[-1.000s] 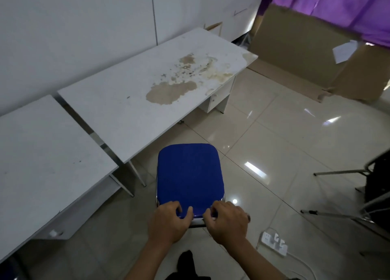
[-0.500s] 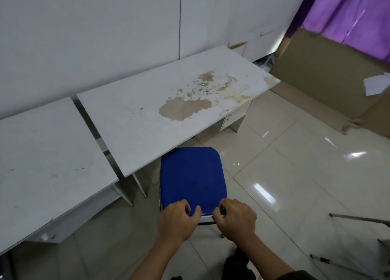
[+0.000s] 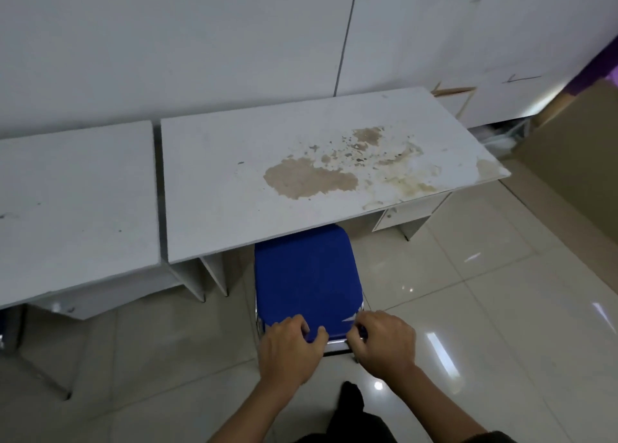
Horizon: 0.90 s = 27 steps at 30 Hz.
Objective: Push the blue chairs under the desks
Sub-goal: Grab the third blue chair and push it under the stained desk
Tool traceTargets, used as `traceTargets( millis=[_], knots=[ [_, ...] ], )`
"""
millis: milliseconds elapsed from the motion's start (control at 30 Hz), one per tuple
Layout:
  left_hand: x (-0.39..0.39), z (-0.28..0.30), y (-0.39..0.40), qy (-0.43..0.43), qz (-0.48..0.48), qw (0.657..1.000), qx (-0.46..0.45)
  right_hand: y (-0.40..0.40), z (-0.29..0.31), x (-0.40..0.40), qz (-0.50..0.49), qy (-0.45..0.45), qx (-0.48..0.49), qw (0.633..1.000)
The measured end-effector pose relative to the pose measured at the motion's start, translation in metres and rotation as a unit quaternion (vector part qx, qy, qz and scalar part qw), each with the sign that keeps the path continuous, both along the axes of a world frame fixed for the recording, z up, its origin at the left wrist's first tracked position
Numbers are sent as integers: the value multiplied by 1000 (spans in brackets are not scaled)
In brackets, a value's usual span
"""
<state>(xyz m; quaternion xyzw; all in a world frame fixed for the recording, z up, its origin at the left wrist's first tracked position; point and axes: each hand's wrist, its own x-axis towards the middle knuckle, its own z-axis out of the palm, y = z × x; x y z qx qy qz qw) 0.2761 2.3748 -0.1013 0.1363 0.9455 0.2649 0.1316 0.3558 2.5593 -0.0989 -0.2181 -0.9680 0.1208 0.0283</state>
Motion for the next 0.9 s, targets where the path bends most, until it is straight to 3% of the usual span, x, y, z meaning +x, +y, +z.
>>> traceTargets(
  millis=[367,600,900],
  knots=[
    [17,5,35,28,91,995,-9,46,10,-1,117,49,-10,992],
    [20,-4,37,47,133,990,-6,70,2,-5,123,25,-64,990],
    [-29,-5,58,41,152,987,5,94,-1,-61,127,26,-75,989]
  ],
)
